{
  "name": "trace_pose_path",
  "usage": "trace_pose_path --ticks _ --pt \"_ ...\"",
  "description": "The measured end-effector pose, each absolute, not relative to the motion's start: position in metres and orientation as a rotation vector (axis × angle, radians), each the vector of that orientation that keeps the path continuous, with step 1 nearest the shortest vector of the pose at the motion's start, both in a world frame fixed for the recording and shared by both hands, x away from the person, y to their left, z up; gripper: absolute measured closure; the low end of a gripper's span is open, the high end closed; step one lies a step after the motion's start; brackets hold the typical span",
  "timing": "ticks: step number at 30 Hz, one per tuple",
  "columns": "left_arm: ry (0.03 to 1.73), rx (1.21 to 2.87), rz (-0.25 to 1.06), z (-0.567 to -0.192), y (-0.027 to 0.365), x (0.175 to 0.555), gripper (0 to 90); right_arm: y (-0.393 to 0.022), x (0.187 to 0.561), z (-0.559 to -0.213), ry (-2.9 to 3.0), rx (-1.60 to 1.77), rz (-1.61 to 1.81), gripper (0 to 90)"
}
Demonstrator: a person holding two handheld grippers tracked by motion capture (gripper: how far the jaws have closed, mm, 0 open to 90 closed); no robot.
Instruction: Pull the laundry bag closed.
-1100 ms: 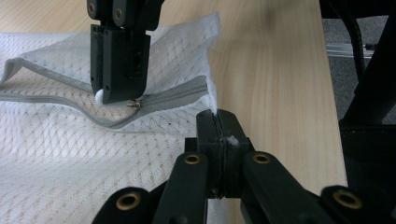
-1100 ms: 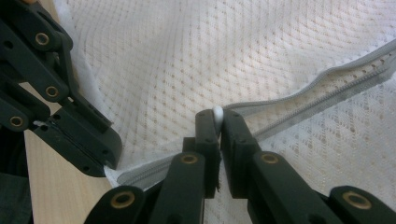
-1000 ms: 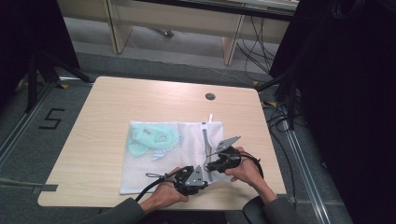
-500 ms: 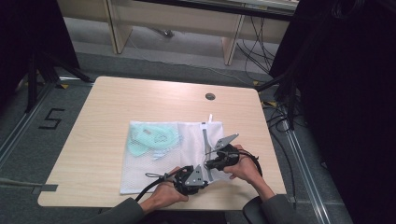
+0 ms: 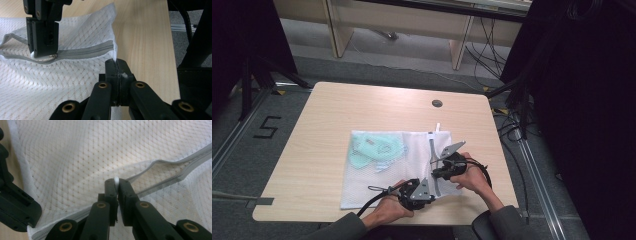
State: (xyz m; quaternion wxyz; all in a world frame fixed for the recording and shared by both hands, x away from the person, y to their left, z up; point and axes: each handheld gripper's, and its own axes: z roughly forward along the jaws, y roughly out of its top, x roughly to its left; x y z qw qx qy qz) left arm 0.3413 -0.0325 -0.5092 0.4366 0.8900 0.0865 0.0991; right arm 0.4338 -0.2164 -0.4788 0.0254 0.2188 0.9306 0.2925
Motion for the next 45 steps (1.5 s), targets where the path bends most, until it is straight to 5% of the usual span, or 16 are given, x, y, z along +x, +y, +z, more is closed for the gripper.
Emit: trace_pose_path --ticks 45 --pt "0.241 2.214 0.235 -0.508 -0.029 0.34 89.1 -0.203 0.446 -0.481 2.915 0.608 0.86 86.3"
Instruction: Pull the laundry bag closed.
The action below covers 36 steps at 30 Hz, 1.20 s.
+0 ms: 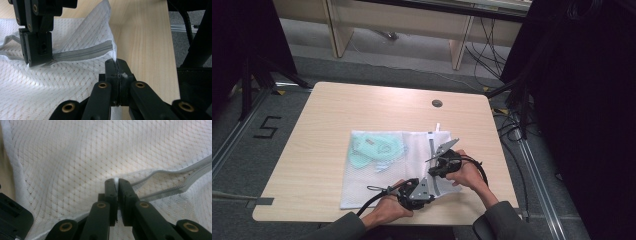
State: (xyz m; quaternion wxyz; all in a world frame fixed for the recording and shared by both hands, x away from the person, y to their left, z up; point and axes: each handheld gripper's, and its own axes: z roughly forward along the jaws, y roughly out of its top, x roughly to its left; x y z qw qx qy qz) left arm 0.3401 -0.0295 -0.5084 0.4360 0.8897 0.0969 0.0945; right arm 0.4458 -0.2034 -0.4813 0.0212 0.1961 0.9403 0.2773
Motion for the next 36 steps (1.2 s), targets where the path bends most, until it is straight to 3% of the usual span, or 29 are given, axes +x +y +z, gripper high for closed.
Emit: trace_pose_path --ticks 36 --pt "0.254 2.193 0.204 -0.5058 -0.0253 0.3423 89.2 -0.1963 0.4531 -0.4828 2.884 0.606 0.873 86.2"
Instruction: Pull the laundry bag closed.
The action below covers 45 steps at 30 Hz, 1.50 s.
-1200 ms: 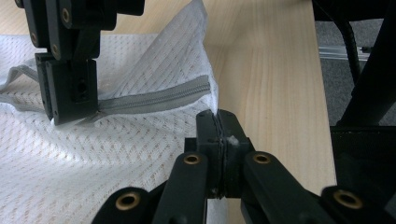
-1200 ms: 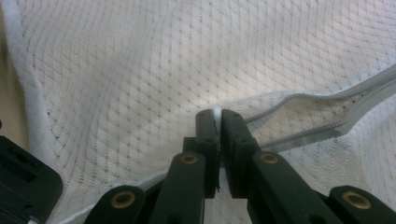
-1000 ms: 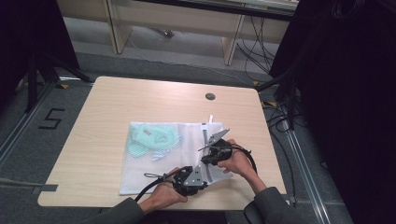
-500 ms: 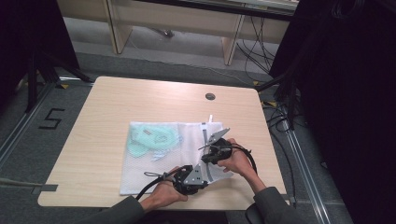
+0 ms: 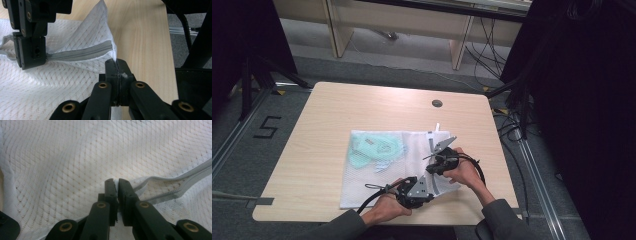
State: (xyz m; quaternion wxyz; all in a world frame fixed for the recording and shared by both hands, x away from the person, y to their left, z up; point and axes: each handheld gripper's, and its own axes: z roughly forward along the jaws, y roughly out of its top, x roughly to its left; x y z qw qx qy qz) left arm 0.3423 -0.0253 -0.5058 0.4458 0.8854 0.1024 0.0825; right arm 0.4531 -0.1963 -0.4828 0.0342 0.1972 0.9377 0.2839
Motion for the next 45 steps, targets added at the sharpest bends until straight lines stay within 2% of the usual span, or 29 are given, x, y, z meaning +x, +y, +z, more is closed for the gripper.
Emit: trace_pose_path --ticks 45 --pt "0.264 2.198 0.168 -0.509 -0.018 0.337 89.2 -0.198 0.476 -0.481 2.822 0.737 0.912 86.3"
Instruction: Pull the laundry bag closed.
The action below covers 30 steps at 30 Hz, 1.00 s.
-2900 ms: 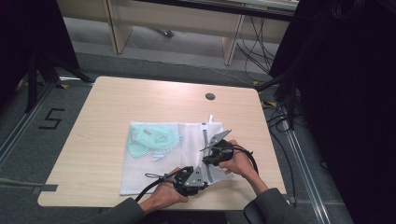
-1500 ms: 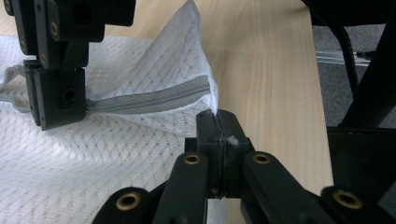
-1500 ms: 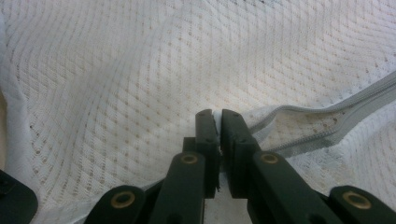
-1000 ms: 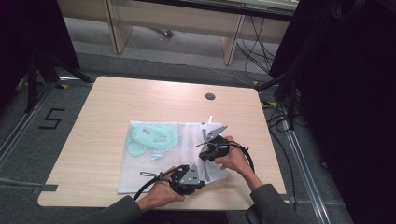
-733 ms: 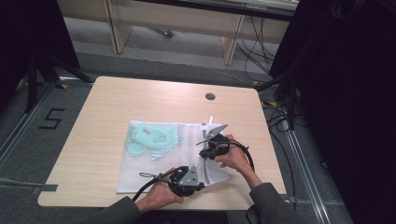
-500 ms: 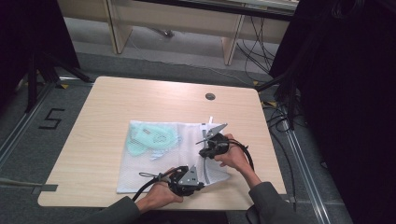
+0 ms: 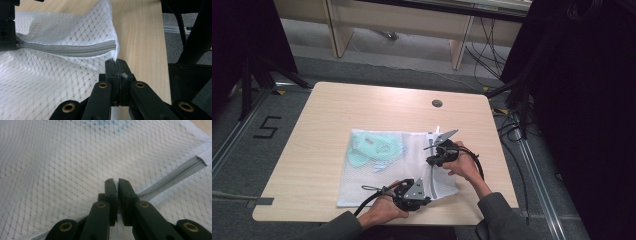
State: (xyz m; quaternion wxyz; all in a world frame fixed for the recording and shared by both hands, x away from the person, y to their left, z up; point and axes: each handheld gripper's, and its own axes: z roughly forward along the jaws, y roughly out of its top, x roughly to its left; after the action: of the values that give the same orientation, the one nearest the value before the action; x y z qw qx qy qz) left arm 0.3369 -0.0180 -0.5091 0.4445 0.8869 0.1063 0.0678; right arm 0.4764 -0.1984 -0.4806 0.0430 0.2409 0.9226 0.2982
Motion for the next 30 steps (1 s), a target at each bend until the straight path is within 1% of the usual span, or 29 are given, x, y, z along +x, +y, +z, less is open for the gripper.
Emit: trace_pose_path --ticks 17,30 --pt "0.274 2.198 0.164 -0.508 -0.018 0.337 89.2 -0.199 0.492 -0.481 2.784 0.792 0.9 86.3" --pt "0.272 2.2 0.16 -0.508 -0.018 0.336 89.1 -0.205 0.507 -0.483 2.748 0.845 0.953 86.2"
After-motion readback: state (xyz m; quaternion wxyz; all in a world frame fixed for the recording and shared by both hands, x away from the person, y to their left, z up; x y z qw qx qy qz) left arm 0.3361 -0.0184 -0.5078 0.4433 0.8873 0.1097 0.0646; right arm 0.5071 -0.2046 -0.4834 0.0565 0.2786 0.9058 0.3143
